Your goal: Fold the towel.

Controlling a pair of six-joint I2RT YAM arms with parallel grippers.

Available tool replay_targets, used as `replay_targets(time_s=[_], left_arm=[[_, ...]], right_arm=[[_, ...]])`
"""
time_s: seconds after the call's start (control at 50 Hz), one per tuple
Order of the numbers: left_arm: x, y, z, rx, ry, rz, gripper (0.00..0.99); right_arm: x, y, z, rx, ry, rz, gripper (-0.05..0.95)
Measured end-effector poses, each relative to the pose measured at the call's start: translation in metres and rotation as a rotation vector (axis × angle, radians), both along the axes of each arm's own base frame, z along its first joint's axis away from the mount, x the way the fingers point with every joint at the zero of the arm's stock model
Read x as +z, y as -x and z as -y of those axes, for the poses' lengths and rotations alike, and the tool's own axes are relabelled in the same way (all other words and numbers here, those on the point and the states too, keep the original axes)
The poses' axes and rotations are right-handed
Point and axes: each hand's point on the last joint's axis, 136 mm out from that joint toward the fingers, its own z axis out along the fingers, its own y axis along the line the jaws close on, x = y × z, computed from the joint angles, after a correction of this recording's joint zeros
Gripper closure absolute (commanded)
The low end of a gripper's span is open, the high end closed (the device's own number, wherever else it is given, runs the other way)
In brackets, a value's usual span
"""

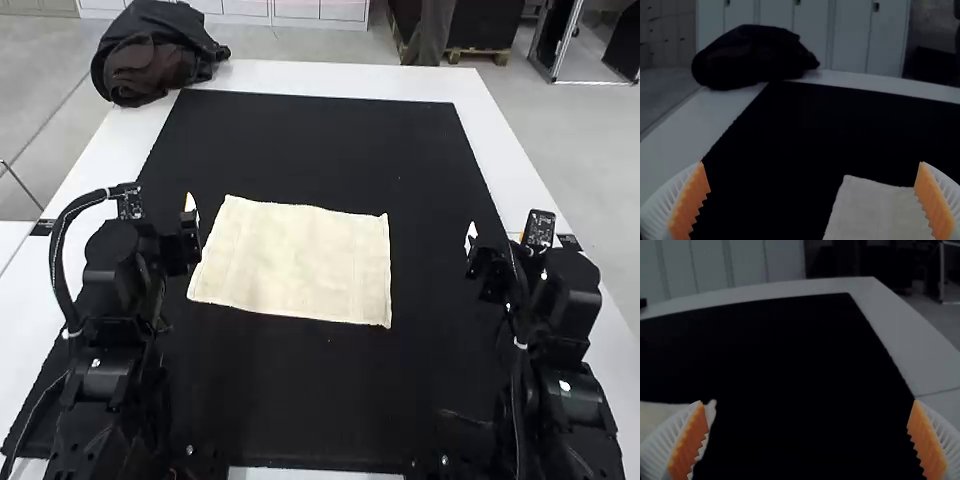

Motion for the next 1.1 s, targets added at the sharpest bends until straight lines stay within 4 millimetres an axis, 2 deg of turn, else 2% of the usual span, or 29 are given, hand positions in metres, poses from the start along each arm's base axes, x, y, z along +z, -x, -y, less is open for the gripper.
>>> replay_targets(time_s=[0.24,0.48,0.64,0.72,0.8,0.84,0.94,1.02,1.1], left_arm=[[0.004,0.0,0.0,0.002,0.004,0.017,0.036],[0.034,0.003,0.0,0.011,-0.145,0.113,0.061],[0.062,0.008,0.001,0.02,-0.191,0.212,0.062],[0.075,0.011,0.001,0.022,-0.201,0.236,0.064],[0.103,0.015,0.002,0.025,-0.209,0.276,0.064],[0.117,0.015,0.002,0.026,-0.21,0.283,0.064],[0.143,0.002,0.001,0.025,-0.209,0.262,0.062],[0.151,-0.022,-0.001,0.021,-0.205,0.194,0.062],[0.149,-0.053,-0.004,0.021,-0.2,0.104,0.062]], right_arm=[[0.006,0.0,-0.001,0.007,0.033,0.024,-0.02],[0.048,0.0,-0.002,0.01,0.185,0.192,0.0],[0.073,0.004,-0.002,-0.005,0.266,0.295,0.0],[0.075,0.004,-0.002,-0.002,0.272,0.298,0.0],[0.085,0.003,-0.002,0.005,0.269,0.285,0.0],[0.1,0.001,-0.002,0.012,0.258,0.283,0.0],[0.132,-0.01,-0.004,0.034,0.224,0.267,0.0],[0.154,-0.035,-0.005,0.057,0.178,0.216,0.0],[0.156,-0.066,-0.004,0.072,0.131,0.141,0.0]])
